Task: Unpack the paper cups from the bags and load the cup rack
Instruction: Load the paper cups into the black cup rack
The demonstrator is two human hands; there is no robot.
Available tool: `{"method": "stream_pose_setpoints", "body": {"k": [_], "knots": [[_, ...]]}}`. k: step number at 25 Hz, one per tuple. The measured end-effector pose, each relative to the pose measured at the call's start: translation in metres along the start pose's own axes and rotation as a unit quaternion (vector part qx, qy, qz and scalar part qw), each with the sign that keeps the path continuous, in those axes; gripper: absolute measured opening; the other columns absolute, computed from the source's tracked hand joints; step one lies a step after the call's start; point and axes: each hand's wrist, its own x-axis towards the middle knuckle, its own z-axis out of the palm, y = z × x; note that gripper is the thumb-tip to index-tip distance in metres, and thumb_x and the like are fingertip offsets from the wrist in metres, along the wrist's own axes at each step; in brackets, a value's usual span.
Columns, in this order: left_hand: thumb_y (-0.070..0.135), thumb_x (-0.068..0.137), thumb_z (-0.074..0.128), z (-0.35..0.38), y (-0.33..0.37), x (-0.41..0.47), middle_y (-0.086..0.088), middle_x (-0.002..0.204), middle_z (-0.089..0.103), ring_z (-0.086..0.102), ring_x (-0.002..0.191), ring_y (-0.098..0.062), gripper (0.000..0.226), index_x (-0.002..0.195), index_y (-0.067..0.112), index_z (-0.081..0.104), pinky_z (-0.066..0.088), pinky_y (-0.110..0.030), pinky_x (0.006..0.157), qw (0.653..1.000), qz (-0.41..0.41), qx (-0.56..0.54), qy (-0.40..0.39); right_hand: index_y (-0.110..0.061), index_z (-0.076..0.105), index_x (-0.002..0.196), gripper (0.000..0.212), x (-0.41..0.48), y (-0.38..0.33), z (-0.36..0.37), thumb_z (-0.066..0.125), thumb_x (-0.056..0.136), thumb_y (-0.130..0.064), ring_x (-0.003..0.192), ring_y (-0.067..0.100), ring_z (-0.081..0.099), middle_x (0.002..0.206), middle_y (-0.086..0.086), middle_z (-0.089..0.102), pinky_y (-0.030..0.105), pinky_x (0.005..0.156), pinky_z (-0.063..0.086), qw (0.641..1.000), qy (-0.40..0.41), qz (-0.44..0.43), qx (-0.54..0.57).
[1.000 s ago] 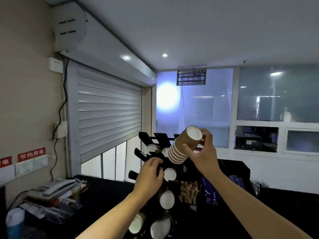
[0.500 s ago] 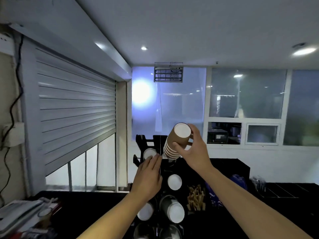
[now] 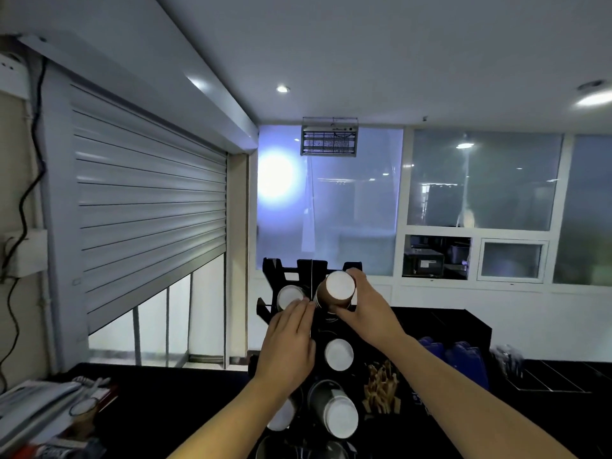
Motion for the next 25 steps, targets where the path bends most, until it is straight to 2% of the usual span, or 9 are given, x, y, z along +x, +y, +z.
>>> {"method": "stream_pose_setpoints", "body": {"k": [2, 5, 10, 12, 15, 20, 25], "knots": [[0.016, 0.082, 0.058, 0.000, 0.000, -0.001, -0.008, 0.151, 0.046, 0.041, 0.142, -0.026, 0.069, 0.148, 0.009, 0.042, 0.042, -0.046, 0.111, 1.000, 0.003, 0.001, 0.010, -0.033, 0.033, 0.139, 0.073, 0.001, 0.010, 0.004, 0.077, 0.082, -0.044, 0.110, 0.017, 0.060, 0.128, -0.008, 0.059, 0.036, 0.088, 0.052, 0.998, -0.009, -0.009, -0.056], [0.016, 0.083, 0.055, 0.001, 0.003, 0.000, -0.007, 0.150, 0.046, 0.040, 0.142, -0.025, 0.067, 0.148, 0.009, 0.043, 0.040, -0.044, 0.113, 1.000, -0.003, 0.001, 0.022, -0.028, 0.029, 0.150, 0.077, 0.003, 0.015, 0.011, 0.071, 0.087, -0.043, 0.125, 0.020, 0.053, 0.146, -0.003, 0.049, 0.041, 0.100, 0.047, 0.994, -0.016, -0.041, -0.102], [0.013, 0.082, 0.055, 0.003, 0.004, 0.002, -0.006, 0.147, 0.050, 0.044, 0.138, -0.025, 0.065, 0.146, 0.010, 0.047, 0.042, -0.044, 0.110, 0.999, -0.013, -0.003, 0.037, -0.033, 0.026, 0.155, 0.068, 0.003, 0.021, 0.013, 0.054, 0.096, -0.054, 0.140, 0.012, 0.039, 0.157, -0.010, 0.035, 0.036, 0.114, 0.037, 0.995, -0.030, -0.082, -0.043], [0.014, 0.083, 0.053, 0.003, 0.004, 0.002, -0.006, 0.148, 0.049, 0.044, 0.138, -0.024, 0.064, 0.146, 0.011, 0.046, 0.041, -0.044, 0.111, 0.999, -0.015, -0.008, 0.044, -0.037, 0.029, 0.153, 0.060, 0.003, 0.020, 0.014, 0.048, 0.099, -0.056, 0.138, 0.008, 0.040, 0.154, -0.013, 0.039, 0.033, 0.114, 0.037, 0.997, -0.028, -0.067, -0.002], [0.012, 0.083, 0.055, 0.007, 0.004, 0.003, -0.006, 0.146, 0.050, 0.044, 0.138, -0.023, 0.062, 0.144, 0.010, 0.049, 0.041, -0.042, 0.112, 0.998, -0.014, -0.022, 0.061, -0.041, 0.036, 0.148, 0.054, 0.005, 0.020, 0.018, 0.050, 0.098, -0.056, 0.129, 0.005, 0.047, 0.145, -0.016, 0.049, 0.029, 0.105, 0.043, 0.999, -0.002, -0.047, 0.019], [0.008, 0.081, 0.061, 0.011, 0.004, 0.002, -0.005, 0.145, 0.051, 0.043, 0.138, -0.022, 0.062, 0.142, 0.009, 0.052, 0.035, -0.037, 0.115, 0.996, -0.016, -0.031, 0.083, -0.039, 0.039, 0.147, 0.051, 0.002, 0.021, 0.025, 0.052, 0.099, -0.052, 0.127, -0.001, 0.046, 0.141, -0.019, 0.049, 0.020, 0.100, 0.040, 0.997, 0.018, -0.038, 0.059], [0.008, 0.081, 0.061, 0.012, 0.004, 0.001, -0.006, 0.145, 0.051, 0.043, 0.138, -0.022, 0.062, 0.142, 0.008, 0.052, 0.032, -0.034, 0.115, 0.996, -0.013, -0.032, 0.087, -0.036, 0.045, 0.141, 0.045, -0.002, 0.025, 0.023, 0.058, 0.098, -0.040, 0.122, -0.002, 0.047, 0.134, -0.018, 0.051, 0.024, 0.102, 0.044, 0.995, 0.057, -0.022, 0.080]]}}
